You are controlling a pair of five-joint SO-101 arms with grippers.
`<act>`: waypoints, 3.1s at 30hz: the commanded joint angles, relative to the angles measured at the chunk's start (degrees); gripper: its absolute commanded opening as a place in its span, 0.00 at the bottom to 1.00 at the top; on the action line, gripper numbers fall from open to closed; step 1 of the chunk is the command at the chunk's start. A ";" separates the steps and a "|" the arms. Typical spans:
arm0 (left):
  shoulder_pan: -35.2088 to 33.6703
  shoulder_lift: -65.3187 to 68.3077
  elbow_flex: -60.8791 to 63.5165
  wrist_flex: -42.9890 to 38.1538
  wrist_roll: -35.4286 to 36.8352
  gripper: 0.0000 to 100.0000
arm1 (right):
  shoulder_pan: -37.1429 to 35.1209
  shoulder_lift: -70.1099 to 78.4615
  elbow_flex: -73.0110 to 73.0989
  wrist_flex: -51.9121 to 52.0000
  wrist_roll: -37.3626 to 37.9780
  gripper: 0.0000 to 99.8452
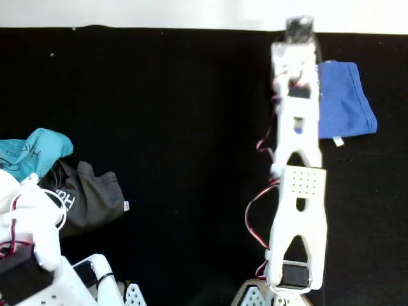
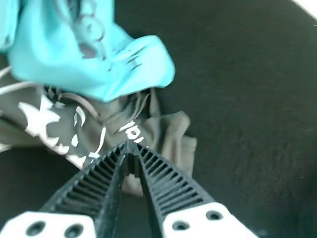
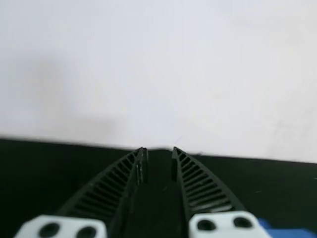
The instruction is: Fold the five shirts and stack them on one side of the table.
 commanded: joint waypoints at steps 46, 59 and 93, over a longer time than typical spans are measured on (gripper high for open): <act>-20.35 88.40 -73.10 8.53 -16.18 0.18 | -11.91 -106.77 53.85 79.96 -1.58 0.20; -19.03 91.47 -73.01 11.52 -16.35 0.18 | -12.00 -111.78 63.96 79.78 -1.58 0.20; 34.95 57.80 -90.86 18.81 -2.55 0.01 | 10.68 -111.87 86.02 65.80 -1.32 0.20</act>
